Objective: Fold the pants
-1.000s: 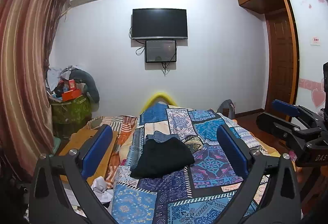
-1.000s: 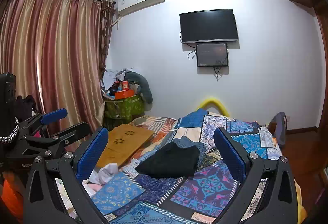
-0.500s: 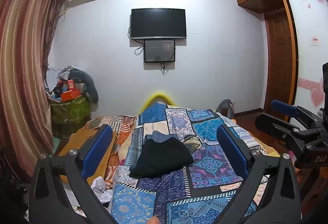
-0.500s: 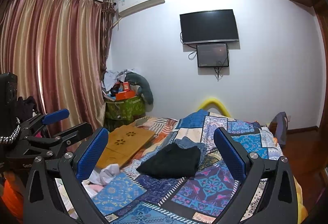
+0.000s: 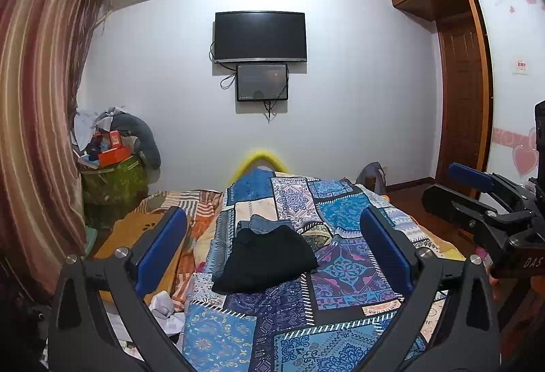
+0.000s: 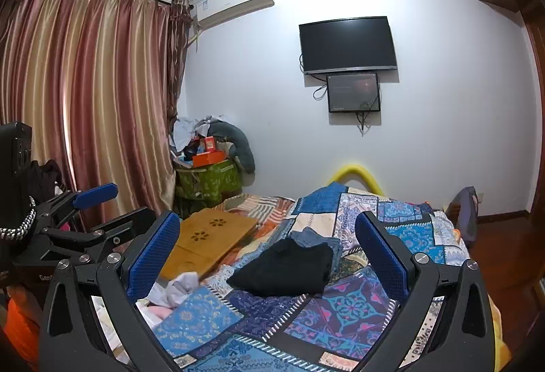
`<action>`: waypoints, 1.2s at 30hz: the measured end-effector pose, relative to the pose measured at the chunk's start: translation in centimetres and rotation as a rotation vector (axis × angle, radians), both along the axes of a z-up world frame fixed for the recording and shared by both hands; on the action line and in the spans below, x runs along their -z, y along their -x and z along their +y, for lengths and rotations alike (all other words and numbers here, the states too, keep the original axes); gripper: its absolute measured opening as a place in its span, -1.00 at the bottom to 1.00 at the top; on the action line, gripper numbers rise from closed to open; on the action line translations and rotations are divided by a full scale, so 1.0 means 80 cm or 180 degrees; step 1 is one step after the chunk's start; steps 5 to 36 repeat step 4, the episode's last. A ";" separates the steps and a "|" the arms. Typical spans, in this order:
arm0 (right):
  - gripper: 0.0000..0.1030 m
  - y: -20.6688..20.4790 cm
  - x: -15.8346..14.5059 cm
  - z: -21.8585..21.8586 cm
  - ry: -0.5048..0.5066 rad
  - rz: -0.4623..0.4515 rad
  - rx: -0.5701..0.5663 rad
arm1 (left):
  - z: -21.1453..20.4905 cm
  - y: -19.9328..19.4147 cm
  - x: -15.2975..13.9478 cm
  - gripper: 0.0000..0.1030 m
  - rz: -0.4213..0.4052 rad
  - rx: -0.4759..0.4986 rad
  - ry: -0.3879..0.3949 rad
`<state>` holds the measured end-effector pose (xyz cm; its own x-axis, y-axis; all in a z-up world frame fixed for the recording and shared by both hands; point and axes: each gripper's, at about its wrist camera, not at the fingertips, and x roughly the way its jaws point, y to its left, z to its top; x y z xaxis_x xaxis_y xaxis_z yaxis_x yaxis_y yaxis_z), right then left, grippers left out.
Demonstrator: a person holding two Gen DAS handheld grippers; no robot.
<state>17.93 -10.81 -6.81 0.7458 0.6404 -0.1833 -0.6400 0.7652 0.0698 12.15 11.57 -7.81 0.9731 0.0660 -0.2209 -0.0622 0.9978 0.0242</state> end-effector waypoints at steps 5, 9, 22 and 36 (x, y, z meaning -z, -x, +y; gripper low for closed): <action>0.99 -0.001 0.001 0.000 0.0001 0.0006 -0.0007 | 0.002 -0.001 0.001 0.99 0.0026 0.0025 0.0033; 0.99 -0.001 0.001 0.000 0.0001 0.0006 -0.0007 | 0.002 -0.001 0.001 0.99 0.0026 0.0025 0.0033; 0.99 -0.001 0.001 0.000 0.0001 0.0006 -0.0007 | 0.002 -0.001 0.001 0.99 0.0026 0.0025 0.0033; 0.99 -0.001 0.001 0.000 0.0001 0.0006 -0.0007 | 0.002 -0.001 0.001 0.99 0.0026 0.0025 0.0033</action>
